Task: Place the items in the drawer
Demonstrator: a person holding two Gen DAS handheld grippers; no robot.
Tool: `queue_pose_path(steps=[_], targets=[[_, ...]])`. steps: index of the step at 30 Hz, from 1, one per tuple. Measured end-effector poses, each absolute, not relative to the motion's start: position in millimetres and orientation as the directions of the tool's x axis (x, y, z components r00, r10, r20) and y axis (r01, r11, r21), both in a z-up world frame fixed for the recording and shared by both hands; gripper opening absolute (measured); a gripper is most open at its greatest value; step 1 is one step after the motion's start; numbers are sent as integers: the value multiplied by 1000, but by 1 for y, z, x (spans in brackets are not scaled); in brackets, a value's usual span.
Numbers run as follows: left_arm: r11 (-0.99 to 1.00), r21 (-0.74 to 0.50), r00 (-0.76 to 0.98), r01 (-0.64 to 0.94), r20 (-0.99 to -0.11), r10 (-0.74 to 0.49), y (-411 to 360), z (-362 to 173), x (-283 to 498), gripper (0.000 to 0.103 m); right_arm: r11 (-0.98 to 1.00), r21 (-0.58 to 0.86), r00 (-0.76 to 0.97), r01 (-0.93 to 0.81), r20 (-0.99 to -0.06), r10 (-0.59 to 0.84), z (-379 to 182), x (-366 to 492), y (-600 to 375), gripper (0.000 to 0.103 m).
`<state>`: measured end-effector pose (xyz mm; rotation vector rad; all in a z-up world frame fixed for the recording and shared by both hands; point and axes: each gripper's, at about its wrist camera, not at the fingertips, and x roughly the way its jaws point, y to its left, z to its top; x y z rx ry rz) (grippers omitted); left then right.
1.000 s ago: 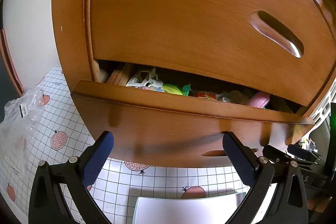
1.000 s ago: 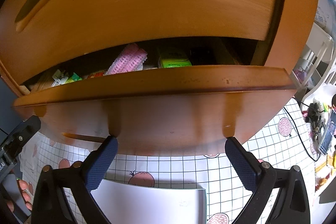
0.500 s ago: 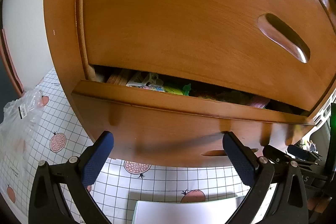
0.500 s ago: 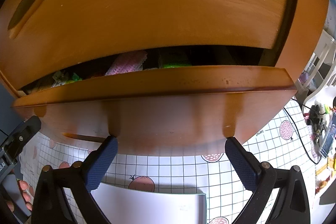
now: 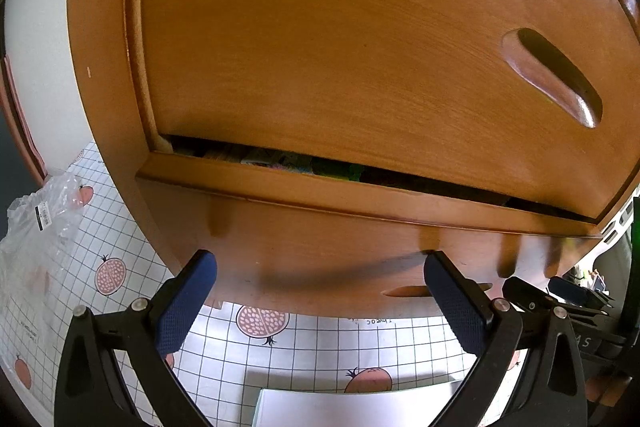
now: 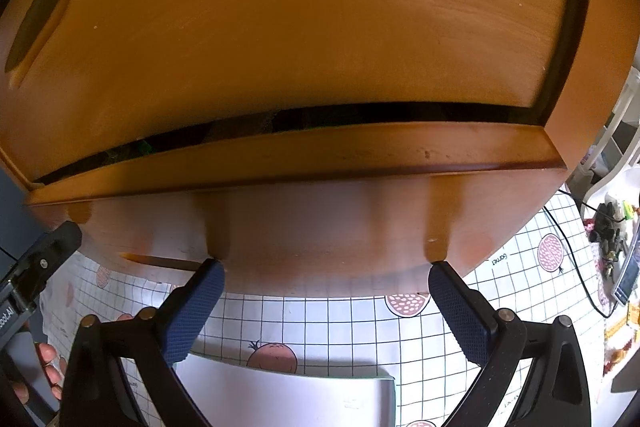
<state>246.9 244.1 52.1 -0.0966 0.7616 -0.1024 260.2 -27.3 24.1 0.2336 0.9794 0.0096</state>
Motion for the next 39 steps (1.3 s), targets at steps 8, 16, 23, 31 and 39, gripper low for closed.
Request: queue_pose_path(steps=[8,16,23,31,39], targets=[[991,-118,717,56,-686,-122,240,53,250,103,974,205,561,94,-819,118,25,261,-30,103],[993,-108,721,54,-684,-114,240,53,251,103,975,204,563,91,-818,119,23,264,-29,103],[993,-103,721,49,-685,-107,235,54,245,103,977,189,574,93,-812,103,24,259,-30,103],[992,-109,717,58,-687,-117,236,55,225,103,976,194,580,102,-808,100,28,242,-32,103],[990,-132,706,57,-695,-133,242,51,194,103,979,181,562,89,-821,101,16,203,-21,103]])
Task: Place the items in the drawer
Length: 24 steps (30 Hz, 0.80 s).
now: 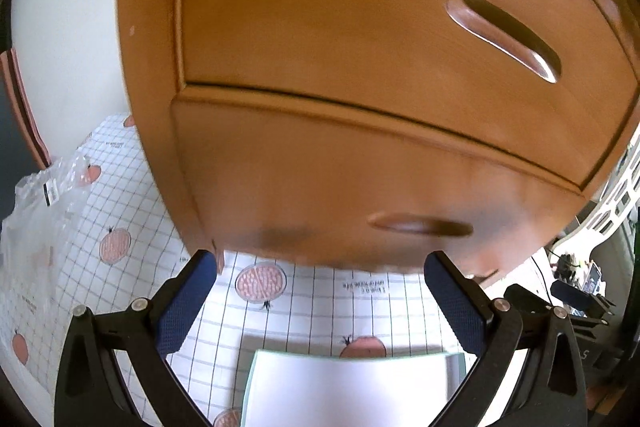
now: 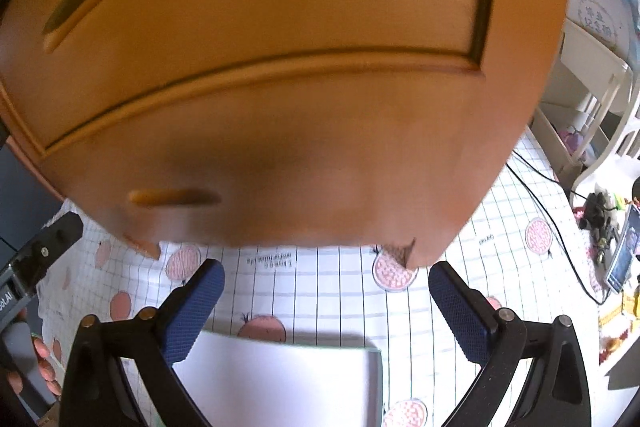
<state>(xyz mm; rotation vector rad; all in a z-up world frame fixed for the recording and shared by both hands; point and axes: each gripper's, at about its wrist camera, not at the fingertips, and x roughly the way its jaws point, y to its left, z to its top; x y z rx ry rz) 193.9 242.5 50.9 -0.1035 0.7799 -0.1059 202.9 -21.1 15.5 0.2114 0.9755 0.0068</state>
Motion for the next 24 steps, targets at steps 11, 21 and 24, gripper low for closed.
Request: queue_pose_path(steps=[11,21,24], targets=[[990,-125,711,64,-690,-132,250,50,148,103,984,168,552,64,-827,106,9,155,-2,103],[996,-77,723,44,-686,-85,256,47,113,103,987,156,553,48,-827,104,22,132,12,103],[997,-67,726,30,-685,-68,259,47,104,103,987,154,554,49,-827,102,25,122,15,103]])
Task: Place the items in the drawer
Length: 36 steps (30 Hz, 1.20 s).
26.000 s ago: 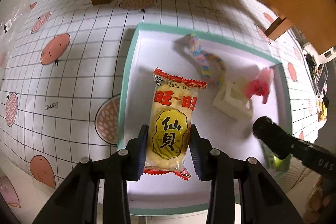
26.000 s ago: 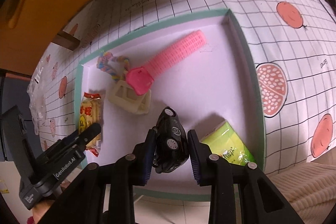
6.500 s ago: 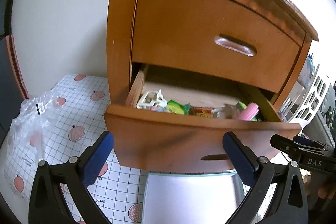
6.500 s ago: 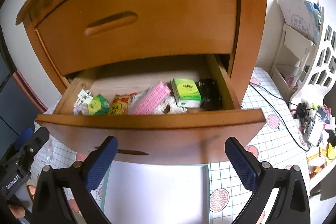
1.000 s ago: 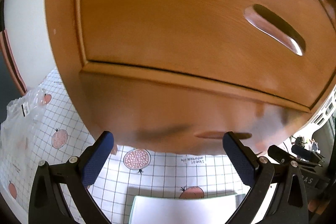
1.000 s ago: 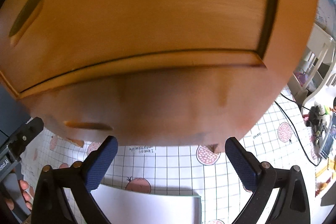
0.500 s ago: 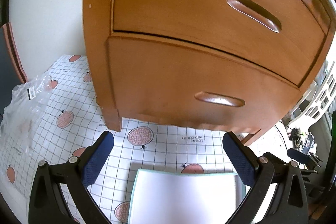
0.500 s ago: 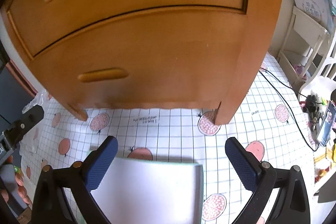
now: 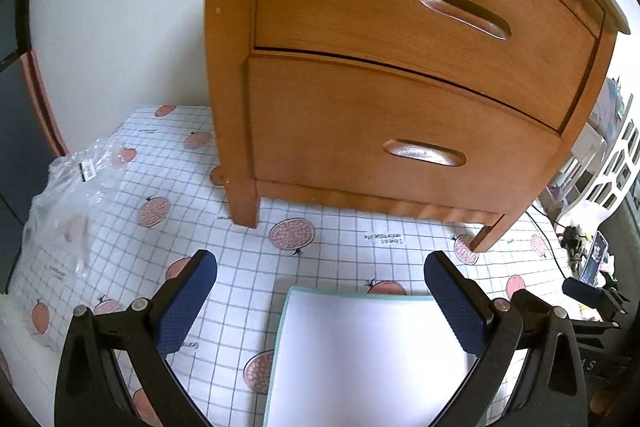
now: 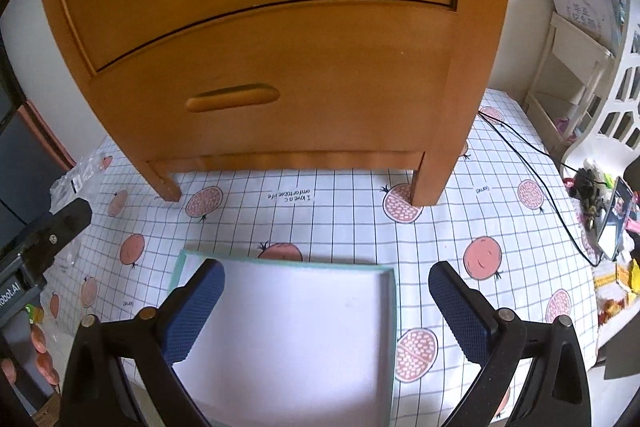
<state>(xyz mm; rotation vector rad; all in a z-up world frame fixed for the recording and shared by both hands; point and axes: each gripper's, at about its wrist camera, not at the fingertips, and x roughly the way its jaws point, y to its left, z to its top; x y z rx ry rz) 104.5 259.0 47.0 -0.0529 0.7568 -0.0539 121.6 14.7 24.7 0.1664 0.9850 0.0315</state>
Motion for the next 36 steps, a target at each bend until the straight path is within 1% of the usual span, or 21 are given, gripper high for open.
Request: queue_pose_path(steps=[14,19,29,36], targets=[[998,-45,737,36,-673,-57,248,56,76,103,988,143,566,52,-820,89,31,76,18,103],[999,-21,725,45,-687,-47,245,55,68,103,988,140,565,61,-821,81,29,65,16,103],[993,34,713,112,-699,-57,243,58,48,103,990,129,573,65,-816,69,32,42,16,103],[986,39,712,161,-697,-89,247,56,23,103,991,125,578,55,-813,70,34,28,21,103]])
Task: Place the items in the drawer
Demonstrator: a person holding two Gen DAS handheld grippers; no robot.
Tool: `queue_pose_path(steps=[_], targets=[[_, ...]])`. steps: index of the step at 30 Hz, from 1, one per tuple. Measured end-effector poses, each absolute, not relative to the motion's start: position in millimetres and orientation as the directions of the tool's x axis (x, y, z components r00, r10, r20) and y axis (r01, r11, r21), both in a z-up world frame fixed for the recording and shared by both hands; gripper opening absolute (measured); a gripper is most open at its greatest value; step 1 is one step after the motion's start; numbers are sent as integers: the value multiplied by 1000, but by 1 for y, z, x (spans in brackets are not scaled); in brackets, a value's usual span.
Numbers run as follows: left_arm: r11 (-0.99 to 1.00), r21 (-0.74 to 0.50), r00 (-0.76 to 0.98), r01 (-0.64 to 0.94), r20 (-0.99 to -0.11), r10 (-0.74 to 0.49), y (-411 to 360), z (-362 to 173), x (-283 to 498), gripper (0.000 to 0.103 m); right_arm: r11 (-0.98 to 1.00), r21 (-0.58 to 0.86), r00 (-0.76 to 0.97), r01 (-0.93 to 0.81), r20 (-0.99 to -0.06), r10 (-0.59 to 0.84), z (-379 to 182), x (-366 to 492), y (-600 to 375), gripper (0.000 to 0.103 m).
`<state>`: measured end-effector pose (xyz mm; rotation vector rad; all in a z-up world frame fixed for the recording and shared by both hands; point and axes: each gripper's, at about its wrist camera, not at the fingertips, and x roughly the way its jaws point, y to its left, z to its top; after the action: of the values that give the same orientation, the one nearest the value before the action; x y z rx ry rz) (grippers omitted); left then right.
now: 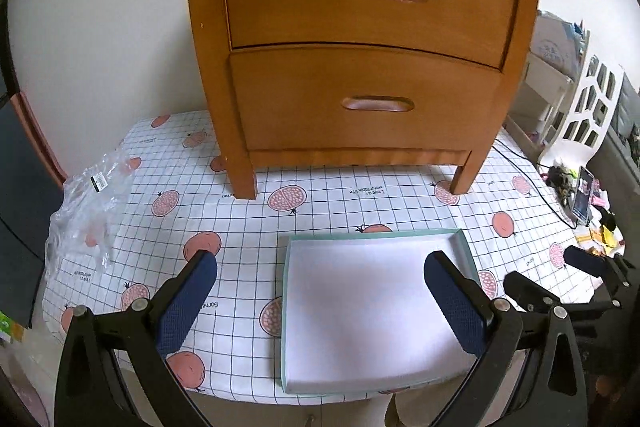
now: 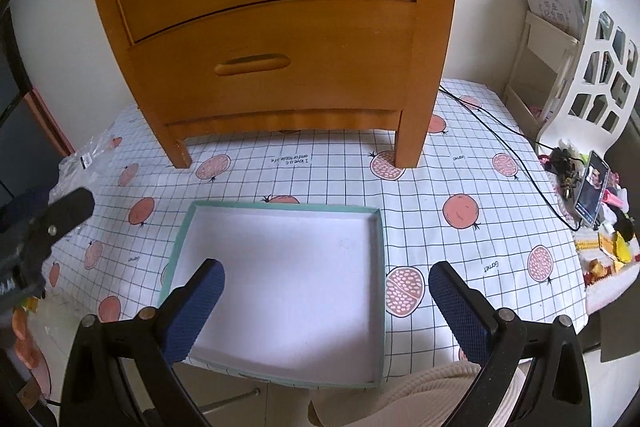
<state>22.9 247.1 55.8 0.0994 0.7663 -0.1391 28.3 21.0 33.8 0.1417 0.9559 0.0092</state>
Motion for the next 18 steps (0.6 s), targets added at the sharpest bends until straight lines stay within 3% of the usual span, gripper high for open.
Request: queue_pose_path(steps=[18], targets=[[991,20,658,132,-750,-72,277,24,-6,103,996,90,540,25,-839,62,13,1,36,103]])
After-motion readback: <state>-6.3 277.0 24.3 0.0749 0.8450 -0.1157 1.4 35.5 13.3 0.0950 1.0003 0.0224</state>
